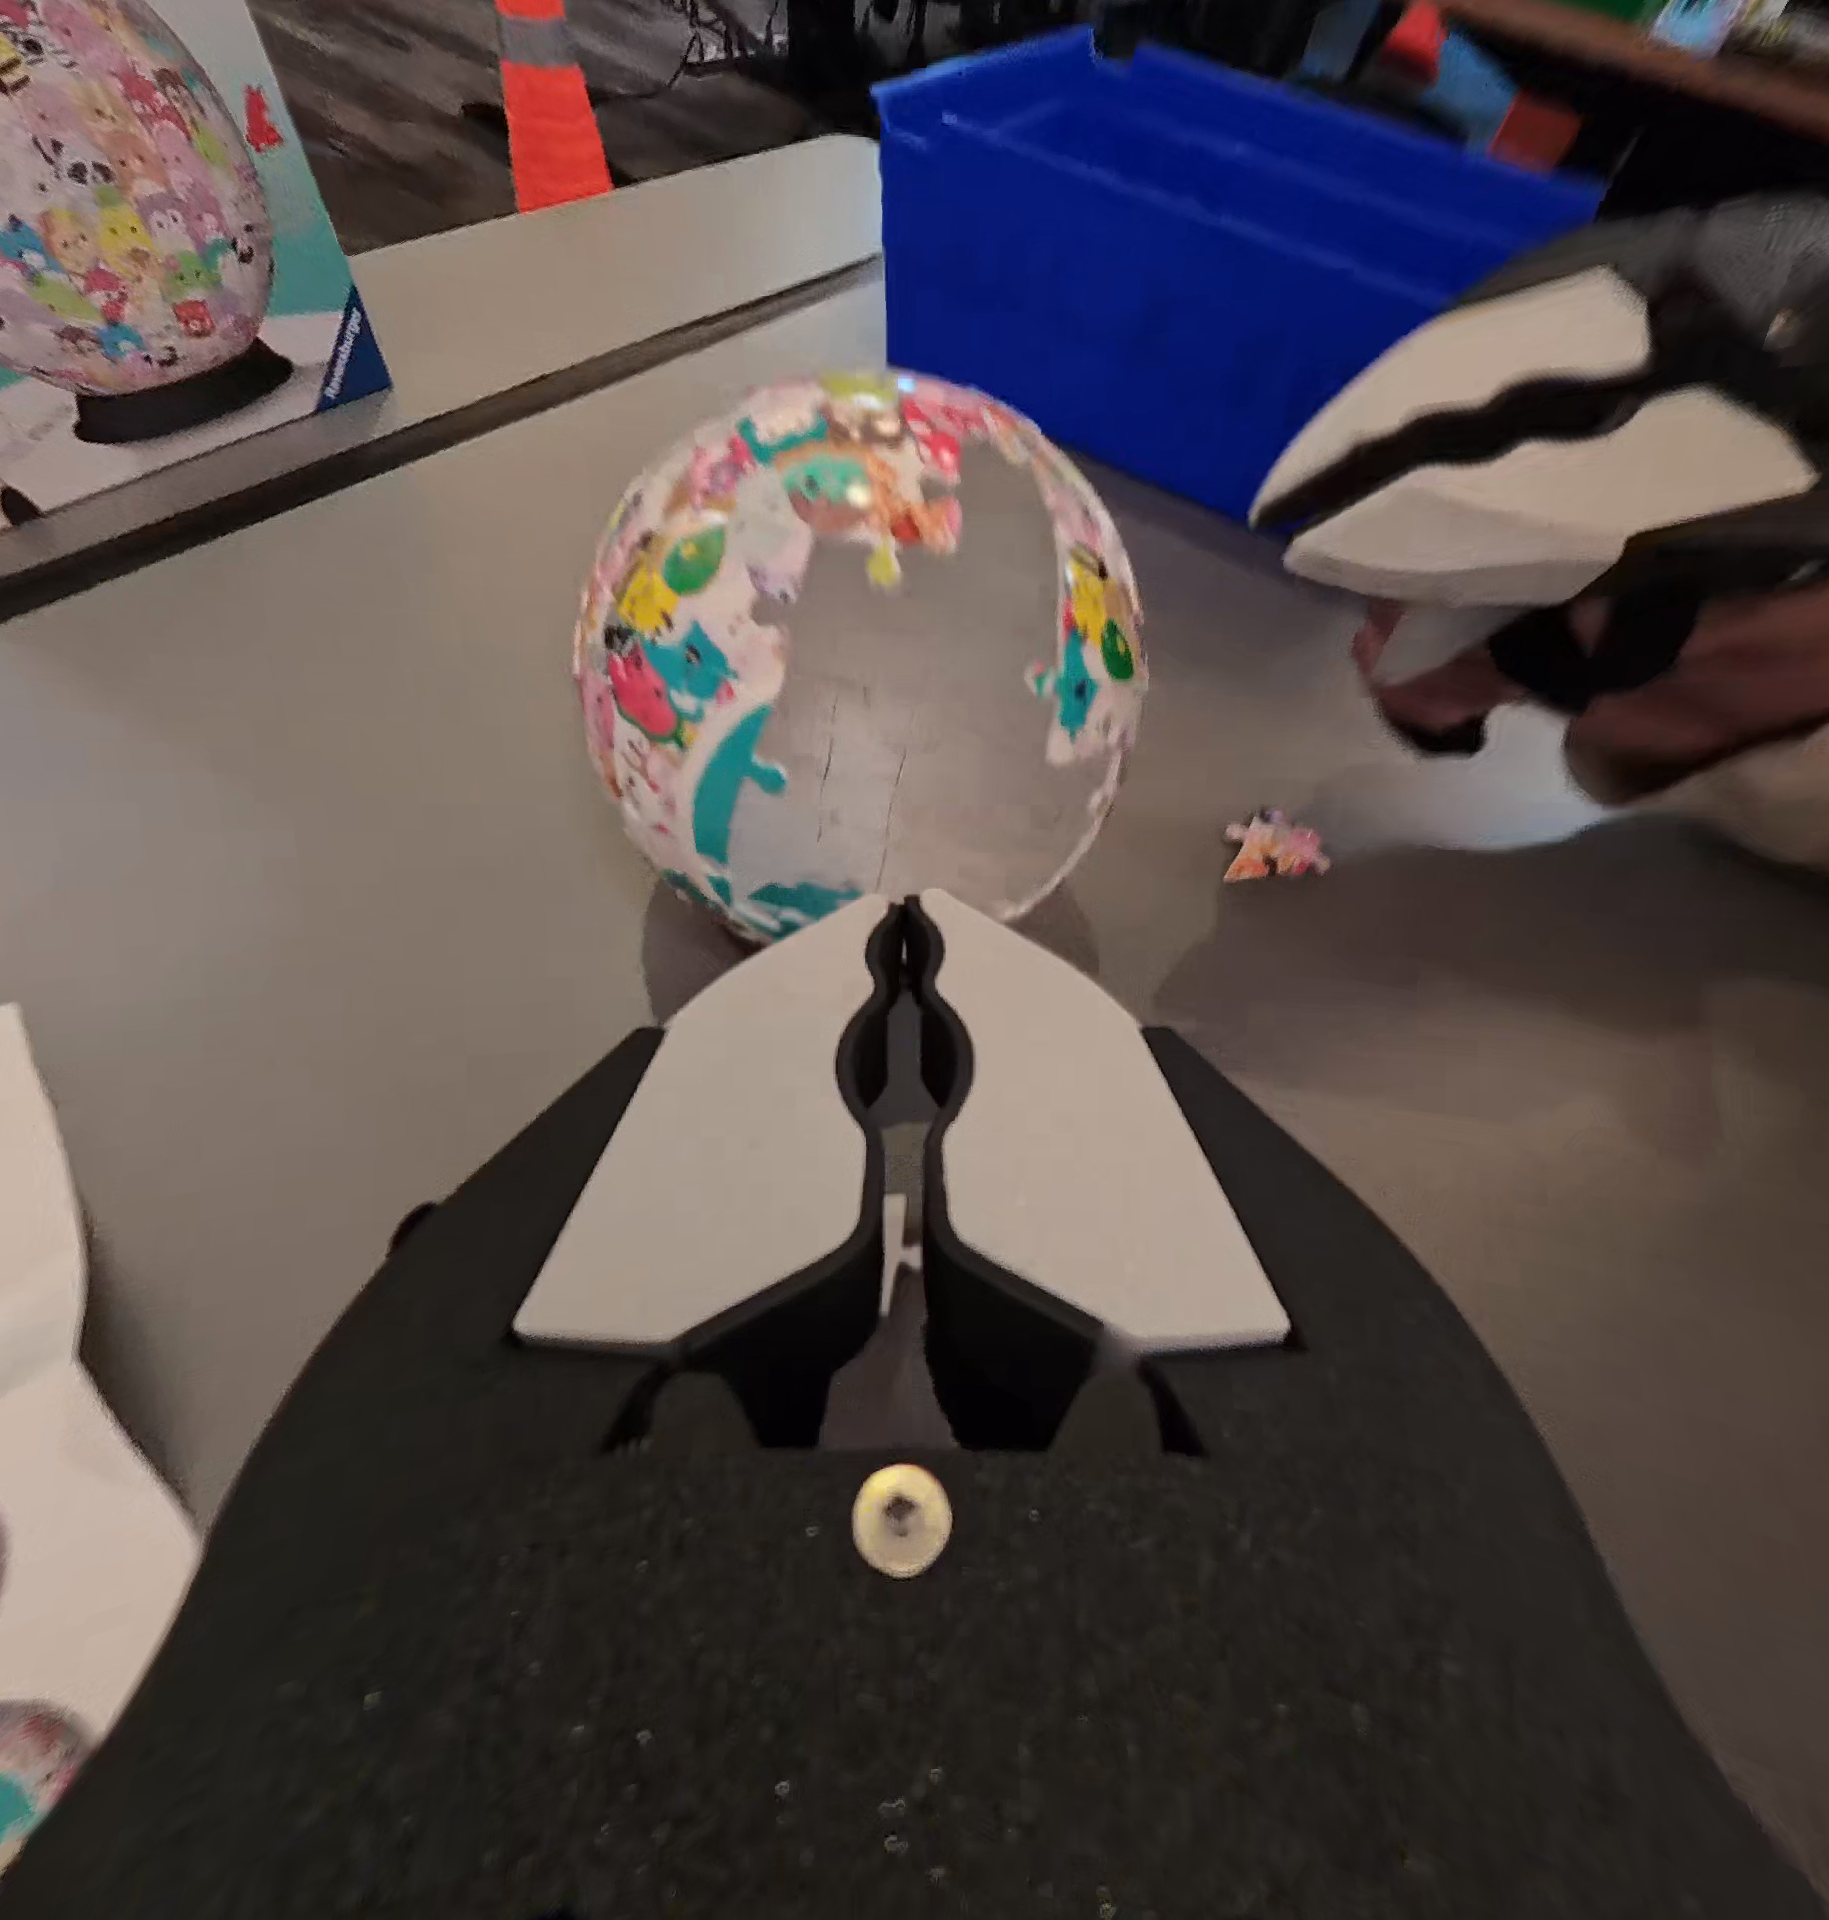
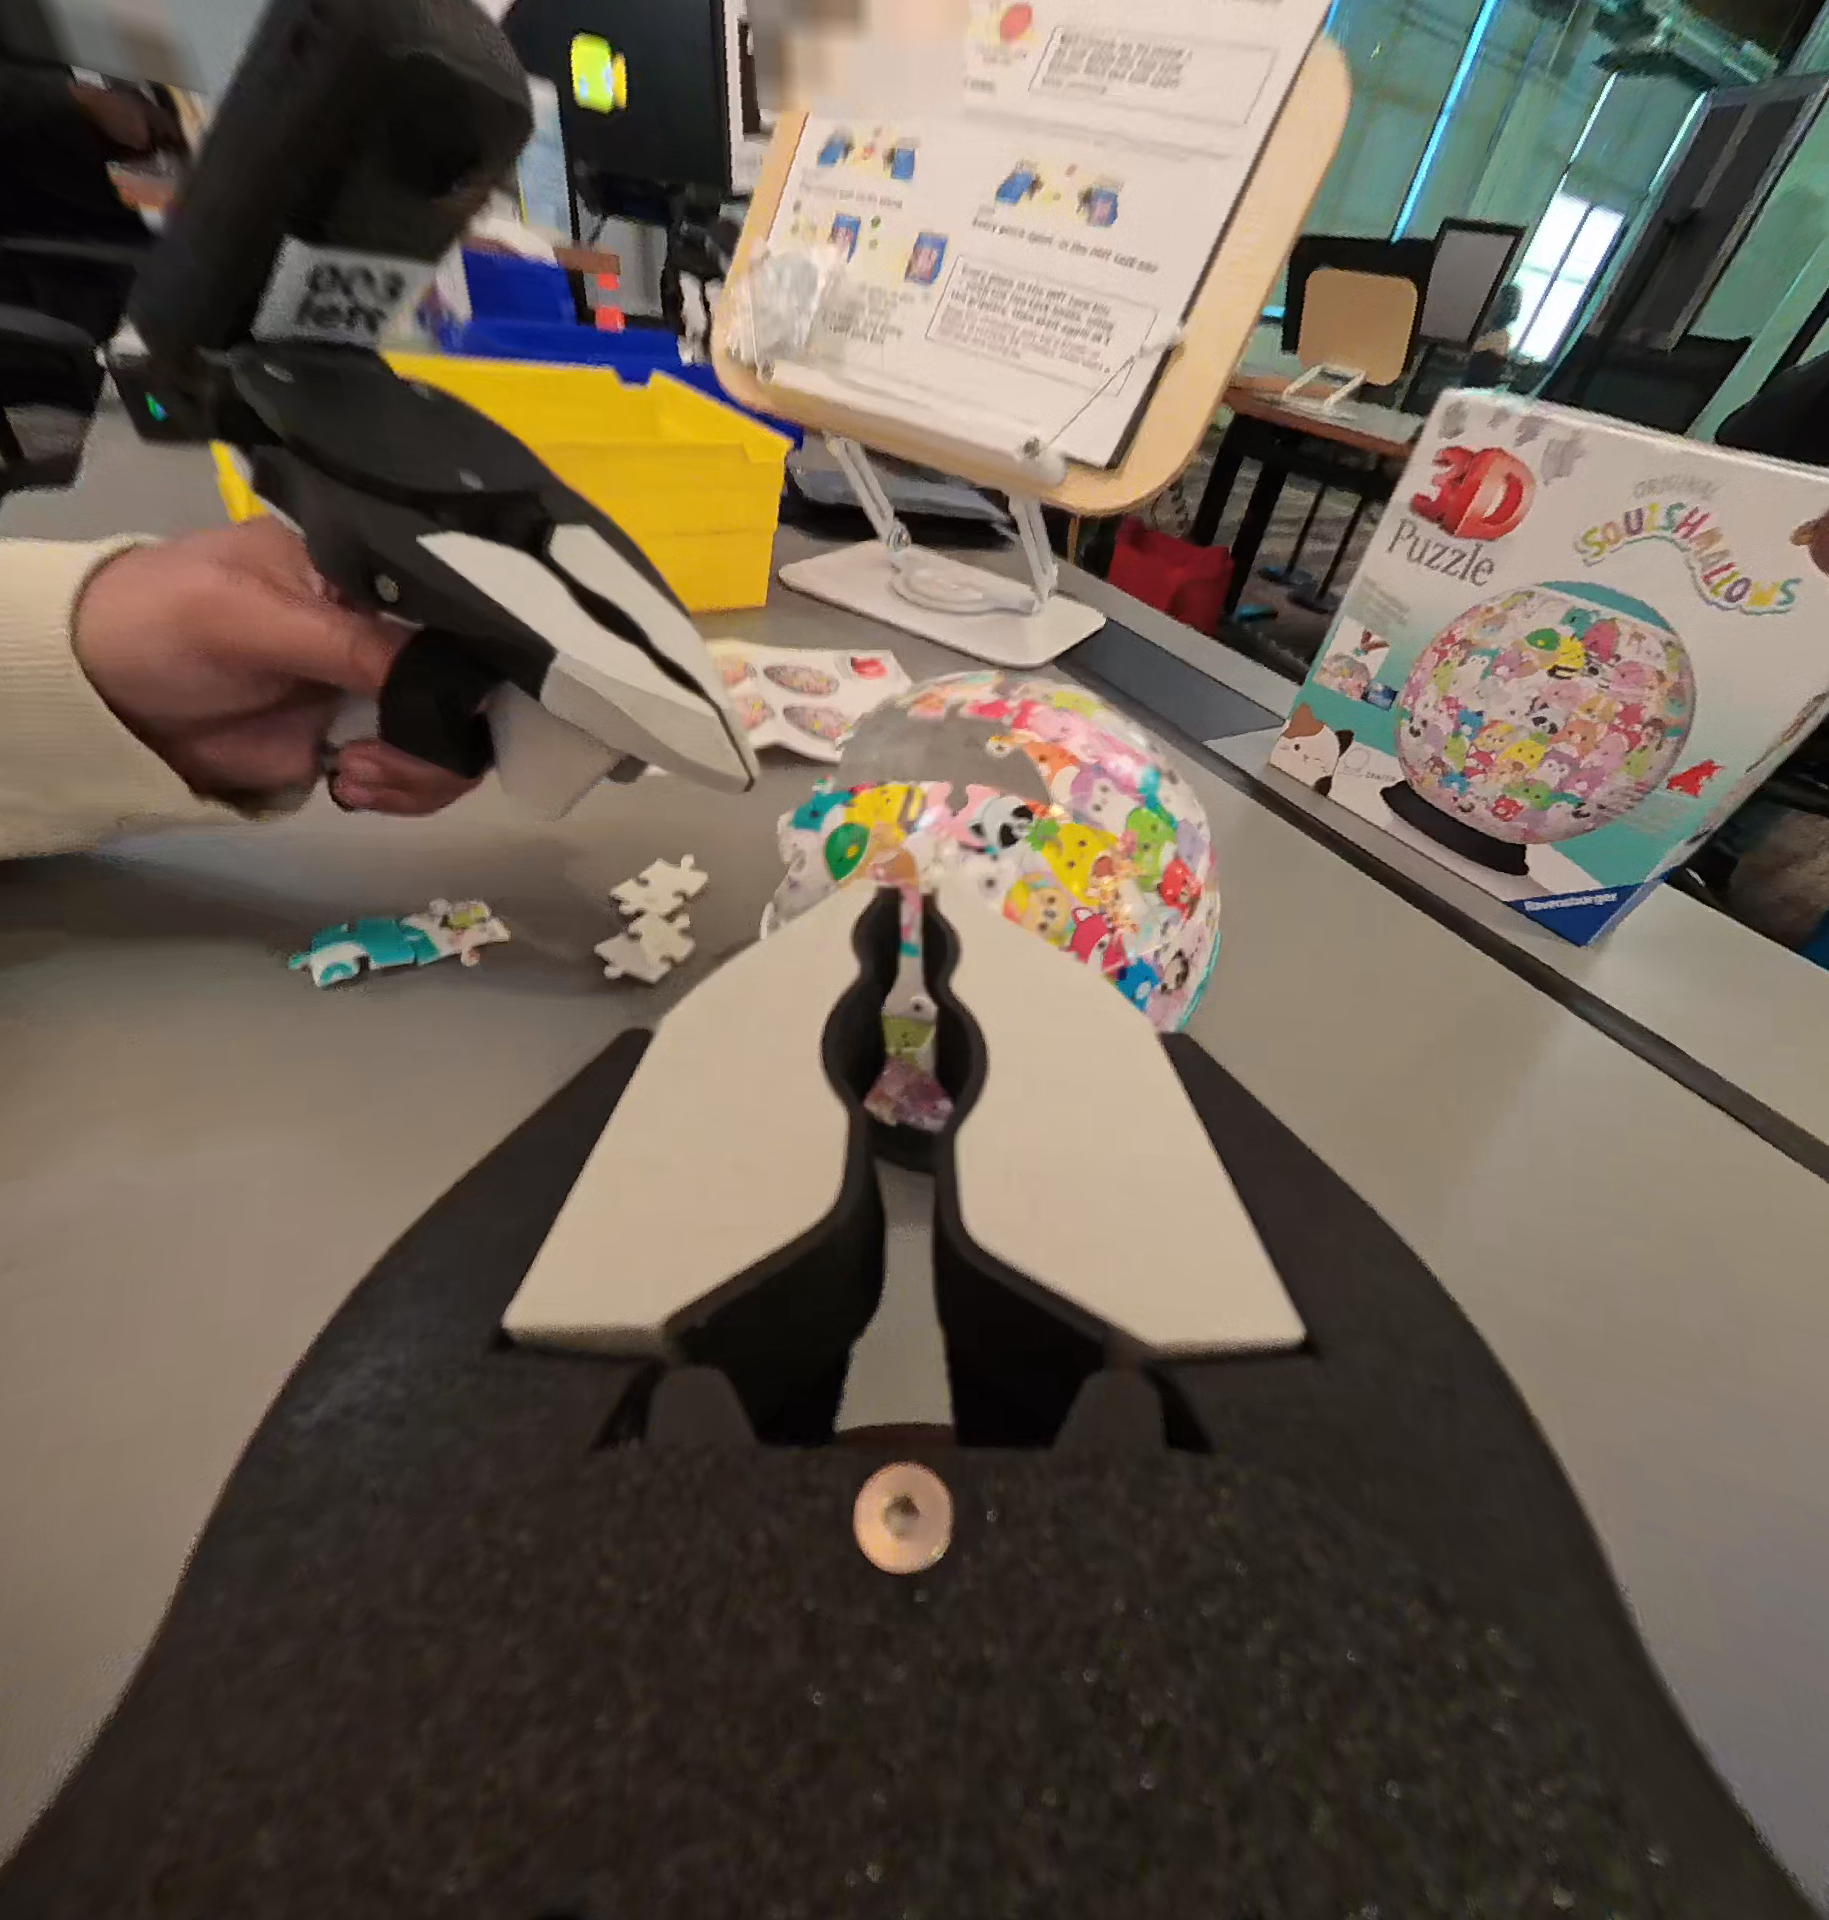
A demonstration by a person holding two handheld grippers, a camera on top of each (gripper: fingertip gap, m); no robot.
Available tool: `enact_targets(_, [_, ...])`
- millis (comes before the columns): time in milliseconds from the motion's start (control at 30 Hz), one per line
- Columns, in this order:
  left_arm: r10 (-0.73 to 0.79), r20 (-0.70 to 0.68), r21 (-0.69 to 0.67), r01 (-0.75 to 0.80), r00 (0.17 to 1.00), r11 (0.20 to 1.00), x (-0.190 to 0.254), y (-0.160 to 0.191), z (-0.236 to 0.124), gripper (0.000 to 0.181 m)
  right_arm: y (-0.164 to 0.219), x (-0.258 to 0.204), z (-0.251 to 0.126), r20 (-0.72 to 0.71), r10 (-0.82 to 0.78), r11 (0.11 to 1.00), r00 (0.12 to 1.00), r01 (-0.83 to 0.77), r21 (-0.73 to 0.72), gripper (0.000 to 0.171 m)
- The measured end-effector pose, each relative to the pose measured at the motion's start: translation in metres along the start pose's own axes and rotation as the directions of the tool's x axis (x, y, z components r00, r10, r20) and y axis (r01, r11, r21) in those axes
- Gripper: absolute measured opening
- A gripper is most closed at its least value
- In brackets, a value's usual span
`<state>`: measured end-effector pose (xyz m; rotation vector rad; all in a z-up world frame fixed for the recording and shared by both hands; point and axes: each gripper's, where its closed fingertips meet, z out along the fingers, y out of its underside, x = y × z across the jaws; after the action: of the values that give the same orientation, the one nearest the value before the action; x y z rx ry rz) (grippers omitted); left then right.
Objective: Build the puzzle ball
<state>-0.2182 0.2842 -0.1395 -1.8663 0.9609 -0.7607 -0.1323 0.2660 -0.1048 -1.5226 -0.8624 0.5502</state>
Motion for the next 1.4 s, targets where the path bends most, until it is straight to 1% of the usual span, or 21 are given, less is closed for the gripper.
enact_targets(100, [0.047, 0.004, -0.026, -0.047, 0.999, 0.999, 0.005, 0.013, -0.007, 0.003, 0.010, -0.026, -0.001, 0.094, -0.045, 0.990, 0.995, 0.057, -0.126, 0.026])
enact_targets(200, [0.007, -0.052, -0.031, -0.009, 0.999, 0.999, 0.004, 0.019, -0.012, 0.024, 0.023, -0.050, -0.002, 0.129, -0.021, 0.967, 0.991, 0.053, -0.250, 0.066])
enact_targets(233, [-0.010, -0.089, -0.035, 0.007, 0.996, 0.999, 0.003, 0.018, -0.013, 0.028, 0.026, -0.048, -0.003, 0.096, 0.006, 0.965, 0.995, 0.019, -0.261, 0.072])
enact_targets(267, [-0.035, -0.130, -0.033, 0.031, 0.991, 0.999, 0.001, 0.015, -0.014, 0.042, 0.031, -0.045, -0.004, 0.071, 0.055, 0.964, 0.996, -0.034, -0.263, 0.075])
enact_targets(300, [-0.072, -0.185, -0.046, 0.065, 0.980, 0.997, 0.000, 0.012, -0.015, 0.066, 0.037, -0.038, -0.005, 0.050, 0.123, 0.955, 0.991, -0.105, -0.279, 0.080])
enact_targets(333, [-0.118, -0.256, -0.086, 0.099, 0.959, 0.991, 0.000, 0.010, -0.016, 0.083, 0.046, -0.028, -0.006, 0.021, 0.207, 0.934, 0.978, -0.191, -0.303, 0.082])
enact_targets(367, [-0.154, -0.322, -0.129, 0.117, 0.934, 0.985, 0.000, 0.007, -0.018, 0.086, 0.053, -0.020, -0.005, 0.003, 0.303, 0.902, 0.953, -0.285, -0.325, 0.084])
enact_targets(400, [-0.165, -0.359, -0.150, 0.118, 0.919, 0.982, -0.004, 0.003, -0.019, 0.082, 0.054, -0.013, -0.003, 0.005, 0.391, 0.871, 0.920, -0.368, -0.325, 0.083])
enact_targets(433, [-0.164, -0.366, -0.151, 0.116, 0.916, 0.982, -0.010, 0.000, -0.020, 0.082, 0.046, -0.010, -0.001, 0.047, 0.462, 0.851, 0.886, -0.428, -0.305, 0.081])
enact_targets(467, [-0.166, -0.371, -0.155, 0.116, 0.914, 0.981, -0.014, -0.003, -0.021, 0.082, 0.030, -0.010, 0.000, 0.107, 0.494, 0.850, 0.863, -0.454, -0.265, 0.081])
enact_targets(500, [-0.173, -0.386, -0.158, 0.120, 0.906, 0.980, -0.014, -0.005, -0.024, 0.080, 0.016, -0.010, 0.000, 0.131, 0.472, 0.871, 0.872, -0.439, -0.220, 0.080])
enact_targets(600, [-0.170, -0.470, -0.120, 0.128, 0.866, 0.984, 0.006, -0.011, -0.029, 0.065, 0.001, -0.017, 0.000, 0.129, 0.187, 0.973, 0.974, -0.165, -0.164, 0.082])
enact_targets(667, [-0.155, -0.527, -0.111, 0.113, 0.836, 0.987, 0.024, -0.012, -0.027, 0.062, -0.003, -0.028, 0.002, 0.144, 0.095, 0.991, 0.985, -0.080, -0.108, 0.079])
enact_targets(700, [-0.150, -0.550, -0.112, 0.106, 0.822, 0.988, 0.032, -0.013, -0.024, 0.061, -0.002, -0.032, 0.003, 0.151, 0.070, 0.994, 0.986, -0.057, -0.093, 0.073])
enact_targets(767, [-0.156, -0.572, -0.124, 0.104, 0.805, 0.987, 0.042, -0.017, -0.017, 0.065, 0.001, -0.033, 0.005, 0.122, 0.037, 0.998, 0.992, -0.031, -0.054, 0.070])
enact_targets(867, [-0.145, -0.584, -0.143, 0.075, 0.799, 0.987, 0.050, -0.021, -0.007, 0.086, 0.002, -0.031, 0.010, 0.051, -0.040, 0.998, 0.998, 0.043, -0.051, 0.073])
enact_targets(933, [-0.136, -0.591, -0.152, 0.055, 0.795, 0.987, 0.052, -0.025, -0.001, 0.095, 0.000, -0.034, 0.014, 0.054, -0.087, 0.995, 0.995, 0.090, -0.041, 0.075])
enact_targets(1033, [-0.135, -0.630, -0.166, 0.038, 0.765, 0.985, 0.057, -0.027, 0.006, 0.098, -0.002, -0.039, 0.017, 0.087, -0.099, 0.994, 0.991, 0.102, -0.028, 0.075])
enact_targets(1200, [-0.175, -0.703, -0.163, 0.083, 0.689, 0.983, 0.066, -0.032, 0.012, 0.098, -0.002, -0.029, 0.014, 0.089, -0.060, 0.998, 0.994, 0.061, -0.009, 0.075])
enact_targets(1300, [-0.177, -0.705, -0.124, 0.126, 0.687, 0.984, 0.067, -0.036, 0.018, 0.096, -0.003, -0.028, 0.015, 0.091, -0.077, 0.997, 0.993, 0.077, -0.004, 0.074])
enact_targets(1400, [-0.178, -0.693, -0.121, 0.131, 0.698, 0.984, 0.069, -0.030, 0.022, 0.095, 0.001, -0.028, 0.018, 0.090, -0.085, 0.996, 0.992, 0.087, -0.013, 0.073])
